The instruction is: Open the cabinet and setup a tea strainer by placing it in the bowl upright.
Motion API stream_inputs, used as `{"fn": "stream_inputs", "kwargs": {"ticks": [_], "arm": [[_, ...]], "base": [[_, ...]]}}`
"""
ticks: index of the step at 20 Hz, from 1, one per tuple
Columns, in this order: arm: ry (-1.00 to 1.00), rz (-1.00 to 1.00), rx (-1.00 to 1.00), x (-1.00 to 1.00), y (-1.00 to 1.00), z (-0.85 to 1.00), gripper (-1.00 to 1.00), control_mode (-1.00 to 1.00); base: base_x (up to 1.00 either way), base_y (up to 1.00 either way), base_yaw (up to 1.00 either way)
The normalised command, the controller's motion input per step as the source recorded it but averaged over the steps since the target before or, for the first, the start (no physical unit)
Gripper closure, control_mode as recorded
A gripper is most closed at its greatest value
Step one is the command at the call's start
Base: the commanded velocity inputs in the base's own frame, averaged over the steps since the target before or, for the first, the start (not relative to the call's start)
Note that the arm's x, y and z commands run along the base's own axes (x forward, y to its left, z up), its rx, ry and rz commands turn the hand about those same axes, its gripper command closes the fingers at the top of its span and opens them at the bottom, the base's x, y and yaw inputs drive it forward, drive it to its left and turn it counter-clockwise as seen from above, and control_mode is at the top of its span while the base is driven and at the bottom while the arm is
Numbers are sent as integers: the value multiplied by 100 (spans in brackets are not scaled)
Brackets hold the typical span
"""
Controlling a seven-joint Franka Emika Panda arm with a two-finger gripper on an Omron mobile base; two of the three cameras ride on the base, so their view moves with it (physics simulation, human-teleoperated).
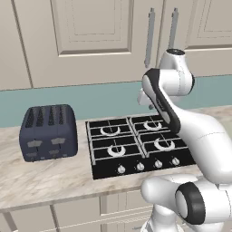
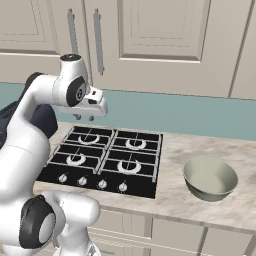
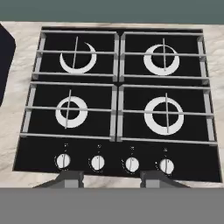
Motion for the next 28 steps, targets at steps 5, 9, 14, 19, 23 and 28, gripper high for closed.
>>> {"fn": "stream_inputs", "kwargs": {"ticks": [5, 9, 14, 19, 23, 28], "arm": [[-13, 0, 0, -1, 0, 16, -100, -100], [-31, -2, 0, 0, -15, 61, -100, -100], [-19, -3, -2, 0, -23, 71, -100, -100], [-15, -4, -5, -1, -27, 81, -100, -100], [-23, -8, -3, -6, -15, 80, -100, -100], [-20, -9, 0, -2, -17, 72, -100, -100]], "base": [[0, 0, 0], [0, 0, 0], [0, 0, 0], [0, 0, 0], [0, 0, 0], [0, 0, 0]]}}
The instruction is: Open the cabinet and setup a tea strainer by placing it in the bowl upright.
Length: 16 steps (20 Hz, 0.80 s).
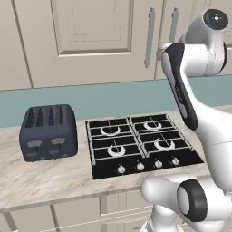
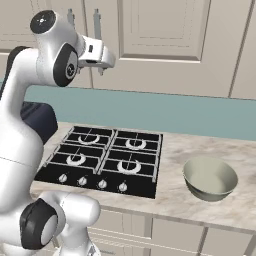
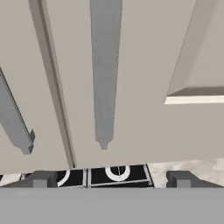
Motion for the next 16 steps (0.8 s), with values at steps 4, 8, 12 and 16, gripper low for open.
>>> {"fn": "stream_inputs", "kwargs": {"ticks": [4, 8, 12, 16], "arm": [[-11, -9, 6, 3, -25, 18, -100, -100], [-5, -2, 10, 14, -16, 0, -100, -100], [-6, 5, 8, 4, 0, 0, -100, -100], [-6, 14, 5, 0, 0, 1, -100, -100]], "base": [[0, 0, 0], [0, 0, 0], [0, 0, 0], [0, 0, 0]]}}
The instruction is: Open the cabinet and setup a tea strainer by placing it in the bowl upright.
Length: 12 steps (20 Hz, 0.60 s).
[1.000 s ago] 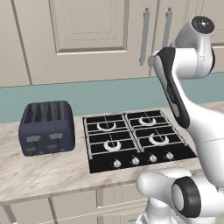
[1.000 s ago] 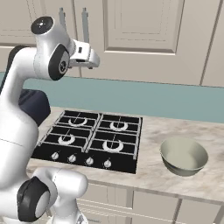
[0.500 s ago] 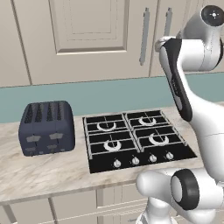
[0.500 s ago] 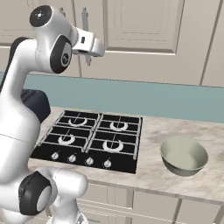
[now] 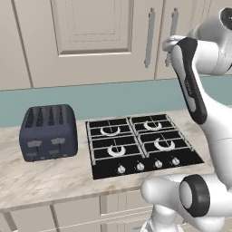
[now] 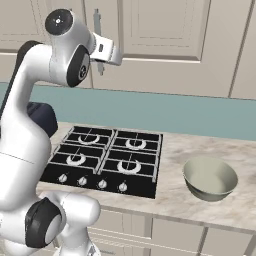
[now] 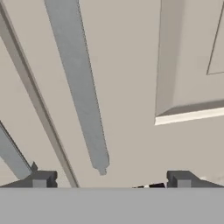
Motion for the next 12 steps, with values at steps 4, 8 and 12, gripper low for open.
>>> {"fn": "stream_inputs", "kwargs": {"ticks": [4, 8, 12], "arm": [[-1, 10, 0, 9, 0, 0, -100, -100], [0, 2, 0, 11, 13, 0, -100, -100], [0, 0, -3, 15, 17, 0, -100, -100]], "base": [[0, 0, 0], [0, 0, 0], [0, 0, 0]]}}
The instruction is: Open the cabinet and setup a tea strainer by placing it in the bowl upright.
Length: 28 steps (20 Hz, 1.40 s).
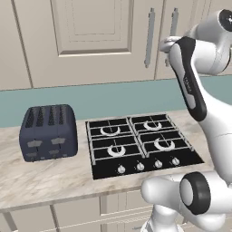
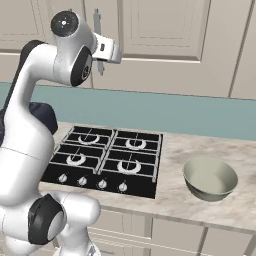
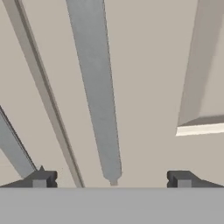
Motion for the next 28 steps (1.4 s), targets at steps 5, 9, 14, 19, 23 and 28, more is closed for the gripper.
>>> {"fn": "stream_inputs", "kwargs": {"ticks": [5, 9, 14, 19, 23, 28], "arm": [[0, 0, -1, 25, 4, 0, -100, -100], [0, 0, 0, 37, 0, -1, -100, -100], [0, 0, 0, 38, 0, 0, -100, -100], [-1, 0, 0, 31, 0, 0, -100, -100], [-8, 0, 0, 28, 0, -3, -100, -100], [-11, 0, 0, 18, 0, -5, -100, -100]], "base": [[0, 0, 0], [0, 0, 0], [0, 0, 0], [0, 0, 0], [0, 0, 0], [0, 0, 0]]}}
